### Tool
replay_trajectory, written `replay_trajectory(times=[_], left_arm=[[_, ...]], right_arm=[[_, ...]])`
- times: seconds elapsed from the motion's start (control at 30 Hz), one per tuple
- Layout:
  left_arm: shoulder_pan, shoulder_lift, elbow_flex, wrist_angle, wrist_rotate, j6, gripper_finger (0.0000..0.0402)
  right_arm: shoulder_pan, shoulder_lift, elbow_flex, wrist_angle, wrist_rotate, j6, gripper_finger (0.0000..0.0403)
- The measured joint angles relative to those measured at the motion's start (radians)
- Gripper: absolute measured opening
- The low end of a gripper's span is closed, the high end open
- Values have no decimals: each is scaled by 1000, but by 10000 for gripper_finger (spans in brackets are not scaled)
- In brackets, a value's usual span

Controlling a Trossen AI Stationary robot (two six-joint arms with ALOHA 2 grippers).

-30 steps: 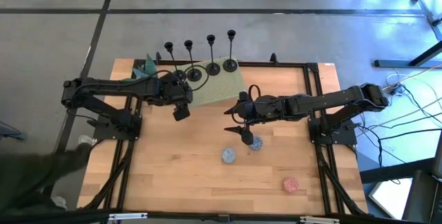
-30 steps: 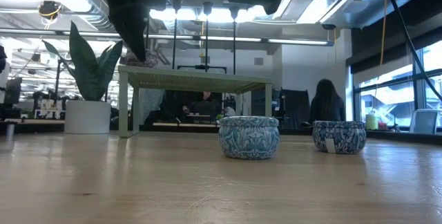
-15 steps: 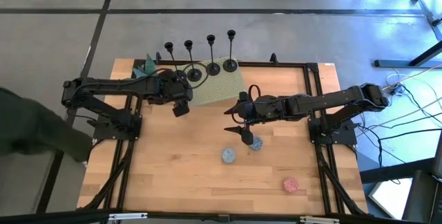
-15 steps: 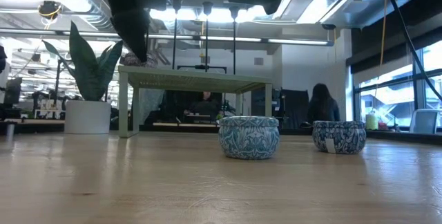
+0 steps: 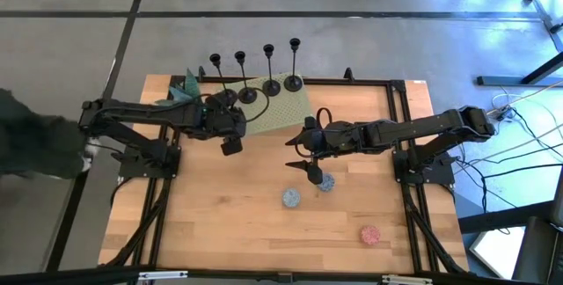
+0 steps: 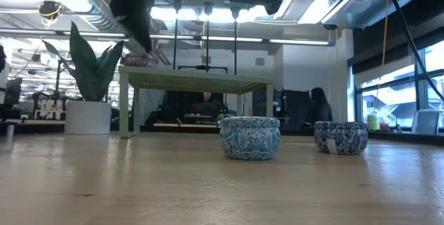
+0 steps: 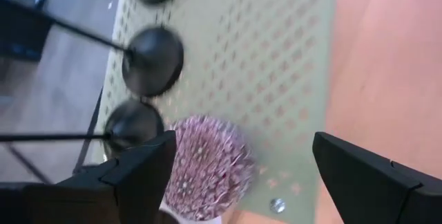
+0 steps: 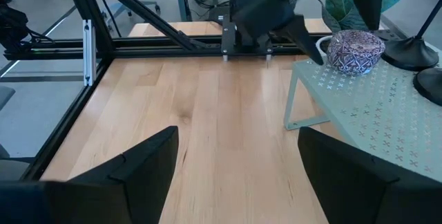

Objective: Pick & Place candle stick holders
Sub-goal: Put the light blue scented candle on the shelf

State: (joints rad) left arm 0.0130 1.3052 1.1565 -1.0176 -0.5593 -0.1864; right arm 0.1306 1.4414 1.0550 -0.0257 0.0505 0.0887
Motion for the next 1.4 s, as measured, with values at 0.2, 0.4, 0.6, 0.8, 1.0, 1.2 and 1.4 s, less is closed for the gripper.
replay_trajectory(times=[0.2, 0.4, 0.6, 0.8, 1.0, 1.2, 1.4], left_arm=[[-71, 0, 122, -10, 8, 37, 338], [-151, -13, 197, -80, 110, -9, 338], [-237, -51, 196, -130, 113, -126, 338], [-372, -125, 135, -167, -97, -260, 338], [-500, -198, -31, -149, -191, -478, 338], [-570, -210, -140, -131, -208, -647, 338], [-610, -211, -183, -105, -233, -705, 338]], right_arm=[[0, 0, 0, 0, -1, 0, 303], [3, 0, 0, -57, -2, -10, 303], [18, 0, 0, -77, -3, -22, 303], [60, 11, 1, -63, -42, 9, 303], [110, 84, 1, -40, -39, 24, 303], [139, 165, 1, 8, 23, -26, 303], [154, 196, 0, 12, -10, -33, 303]])
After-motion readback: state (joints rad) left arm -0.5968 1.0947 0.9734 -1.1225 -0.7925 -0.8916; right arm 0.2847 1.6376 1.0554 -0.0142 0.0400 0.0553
